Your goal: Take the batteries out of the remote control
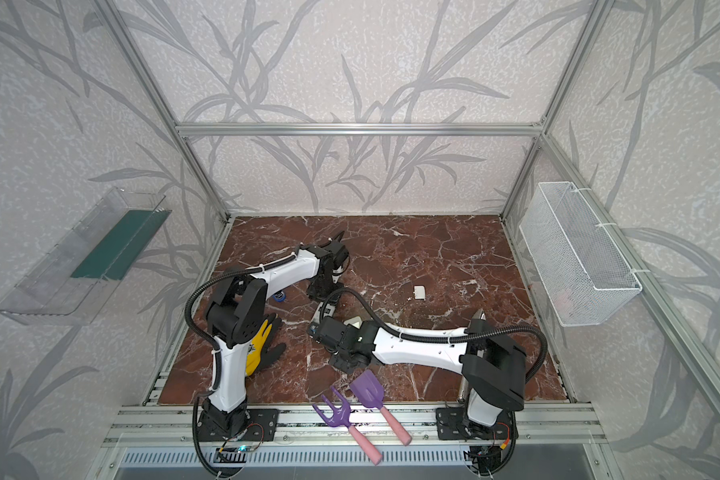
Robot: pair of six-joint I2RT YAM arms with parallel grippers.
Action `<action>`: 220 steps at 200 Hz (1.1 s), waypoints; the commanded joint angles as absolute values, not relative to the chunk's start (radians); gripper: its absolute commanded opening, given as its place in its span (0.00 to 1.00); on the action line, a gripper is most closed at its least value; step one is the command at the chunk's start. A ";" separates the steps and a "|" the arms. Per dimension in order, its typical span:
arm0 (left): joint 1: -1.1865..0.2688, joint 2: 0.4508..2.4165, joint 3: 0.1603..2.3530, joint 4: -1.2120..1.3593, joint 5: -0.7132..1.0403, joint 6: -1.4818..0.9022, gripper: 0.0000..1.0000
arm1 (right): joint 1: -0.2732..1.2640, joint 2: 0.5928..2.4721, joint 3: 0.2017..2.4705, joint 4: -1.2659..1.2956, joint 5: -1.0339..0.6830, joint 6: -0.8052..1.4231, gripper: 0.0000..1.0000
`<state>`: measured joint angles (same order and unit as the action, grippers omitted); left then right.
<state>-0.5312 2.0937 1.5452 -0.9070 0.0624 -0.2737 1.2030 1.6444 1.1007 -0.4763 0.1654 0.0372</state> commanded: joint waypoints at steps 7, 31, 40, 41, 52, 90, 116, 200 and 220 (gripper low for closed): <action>-0.526 2.177 1.521 -0.742 0.051 -0.351 0.39 | 1.201 1.597 1.063 -0.459 0.175 0.040 0.00; -0.522 2.182 1.544 -0.765 0.040 -0.360 0.43 | 1.202 1.590 1.043 -0.432 0.169 0.048 0.00; -0.523 2.188 1.562 -0.779 0.030 -0.370 0.46 | 1.202 1.591 1.038 -0.420 0.175 0.053 0.00; -0.523 2.188 1.564 -0.781 0.028 -0.371 0.46 | 1.202 1.591 1.037 -0.420 0.177 0.053 0.00; -0.524 2.195 1.585 -0.797 0.019 -0.384 0.48 | 1.202 1.593 1.030 -0.405 0.188 0.058 0.00; -0.526 2.209 1.624 -0.814 0.013 -0.432 0.53 | 1.199 1.598 1.041 -0.416 0.164 0.059 0.00; -0.526 2.202 1.628 -0.823 0.003 -0.433 0.60 | 1.200 1.608 1.049 -0.431 0.154 0.074 0.00; -0.514 2.203 1.618 -0.851 -0.064 -0.423 0.72 | 1.201 1.696 1.107 -0.457 0.139 0.167 0.00; -0.506 2.200 1.614 -0.858 -0.077 -0.423 0.71 | 1.201 1.714 1.117 -0.477 0.161 0.188 0.00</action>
